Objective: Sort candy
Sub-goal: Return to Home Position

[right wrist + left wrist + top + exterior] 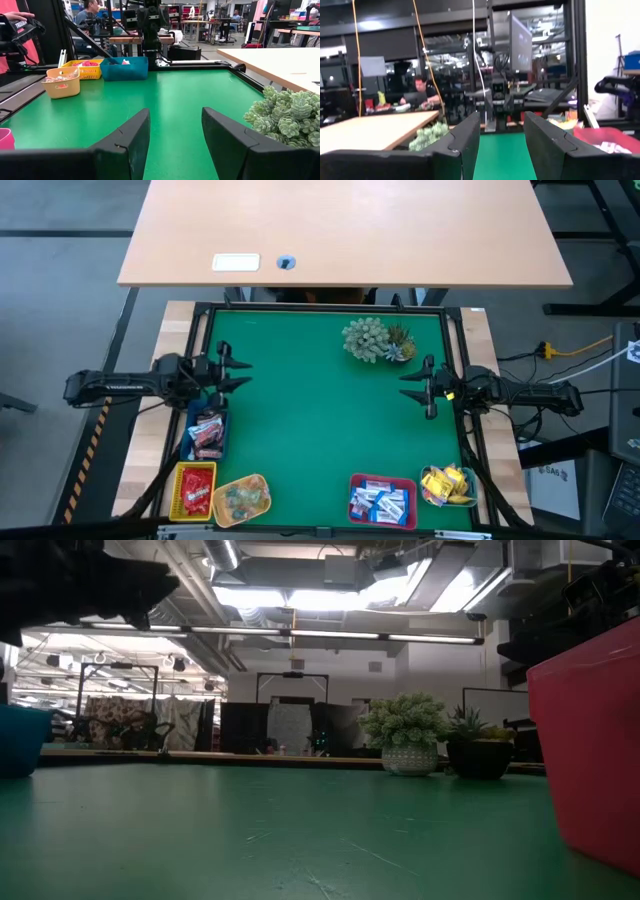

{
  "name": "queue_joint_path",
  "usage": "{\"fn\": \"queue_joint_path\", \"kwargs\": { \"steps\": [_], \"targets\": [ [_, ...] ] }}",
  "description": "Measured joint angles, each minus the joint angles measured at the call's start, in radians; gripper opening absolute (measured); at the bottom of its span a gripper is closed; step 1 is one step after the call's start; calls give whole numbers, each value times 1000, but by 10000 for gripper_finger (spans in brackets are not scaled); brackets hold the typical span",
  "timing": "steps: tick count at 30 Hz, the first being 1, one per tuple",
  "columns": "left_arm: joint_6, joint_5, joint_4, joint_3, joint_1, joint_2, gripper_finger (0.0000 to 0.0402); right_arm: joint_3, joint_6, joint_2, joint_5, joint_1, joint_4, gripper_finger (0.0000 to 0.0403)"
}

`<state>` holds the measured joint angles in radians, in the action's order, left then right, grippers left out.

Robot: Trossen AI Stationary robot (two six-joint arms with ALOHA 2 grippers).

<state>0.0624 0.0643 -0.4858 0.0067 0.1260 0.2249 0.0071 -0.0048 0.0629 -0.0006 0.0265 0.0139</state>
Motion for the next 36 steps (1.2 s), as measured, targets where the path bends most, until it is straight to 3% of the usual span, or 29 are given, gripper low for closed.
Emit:
{"fn": "queue_joint_path", "kwargs": {
  "steps": [18, 36],
  "targets": [
    [0, 0, -5, 0, -36, -225, 140, 0, 0, 0, 0, 0, 0, 179],
    [0, 0, -21, 0, -70, -223, 140, 0, 0, 0, 0, 0, 0, 179]
  ]
}}
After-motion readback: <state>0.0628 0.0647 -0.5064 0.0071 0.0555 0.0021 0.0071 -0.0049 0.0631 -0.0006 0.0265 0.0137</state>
